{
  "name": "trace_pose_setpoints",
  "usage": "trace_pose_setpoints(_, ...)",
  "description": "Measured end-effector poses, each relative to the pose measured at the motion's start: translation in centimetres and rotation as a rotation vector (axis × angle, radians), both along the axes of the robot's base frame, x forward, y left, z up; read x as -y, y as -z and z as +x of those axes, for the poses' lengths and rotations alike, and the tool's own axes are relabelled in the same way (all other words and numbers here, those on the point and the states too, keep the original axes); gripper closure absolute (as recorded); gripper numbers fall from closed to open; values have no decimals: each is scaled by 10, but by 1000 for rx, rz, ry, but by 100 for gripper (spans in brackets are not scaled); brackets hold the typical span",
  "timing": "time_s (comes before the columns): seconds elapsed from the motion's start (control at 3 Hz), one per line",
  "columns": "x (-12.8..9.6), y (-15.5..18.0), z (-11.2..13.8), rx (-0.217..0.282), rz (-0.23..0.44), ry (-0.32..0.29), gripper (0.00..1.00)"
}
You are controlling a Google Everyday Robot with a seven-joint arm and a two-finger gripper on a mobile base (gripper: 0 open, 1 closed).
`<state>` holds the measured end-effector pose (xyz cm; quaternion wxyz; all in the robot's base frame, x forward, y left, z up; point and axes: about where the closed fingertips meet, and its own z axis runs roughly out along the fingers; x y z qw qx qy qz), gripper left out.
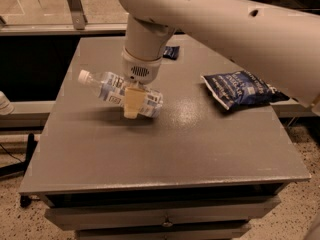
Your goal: Knock blue plastic bottle over
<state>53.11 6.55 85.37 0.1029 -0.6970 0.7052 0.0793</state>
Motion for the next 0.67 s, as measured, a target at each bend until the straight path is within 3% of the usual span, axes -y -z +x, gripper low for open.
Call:
trace_pose_setpoints(0.33, -11, -1, -1, 9, 33, -6, 0)
trace_pose_setpoints(0.67, -19, -1, -3, 16, 57, -9, 0)
